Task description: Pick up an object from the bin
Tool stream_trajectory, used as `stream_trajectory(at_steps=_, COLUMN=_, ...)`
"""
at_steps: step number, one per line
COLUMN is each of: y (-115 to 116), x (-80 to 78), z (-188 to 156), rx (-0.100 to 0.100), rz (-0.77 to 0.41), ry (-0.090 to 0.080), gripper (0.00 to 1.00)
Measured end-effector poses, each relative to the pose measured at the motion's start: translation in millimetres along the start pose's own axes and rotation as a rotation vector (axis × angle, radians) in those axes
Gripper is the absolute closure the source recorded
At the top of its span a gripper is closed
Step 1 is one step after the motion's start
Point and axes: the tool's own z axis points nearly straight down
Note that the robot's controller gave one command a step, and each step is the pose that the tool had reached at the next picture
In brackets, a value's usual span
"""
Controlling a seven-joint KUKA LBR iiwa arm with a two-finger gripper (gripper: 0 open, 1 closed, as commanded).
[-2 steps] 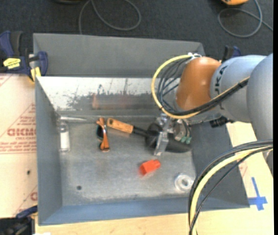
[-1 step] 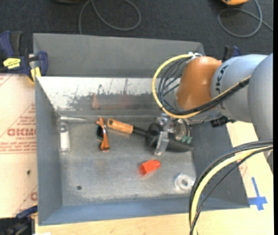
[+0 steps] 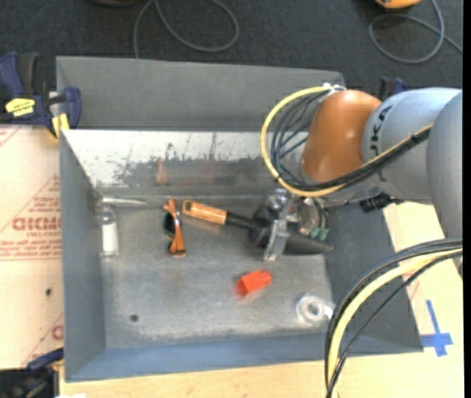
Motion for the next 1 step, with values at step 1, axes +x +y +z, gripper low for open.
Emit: stream_trajectory(at_steps=1, y=-0.2, x=-0.7, z=-13.3, rx=0.0, rz=0.0, ry=-0.002, gripper=1.0)
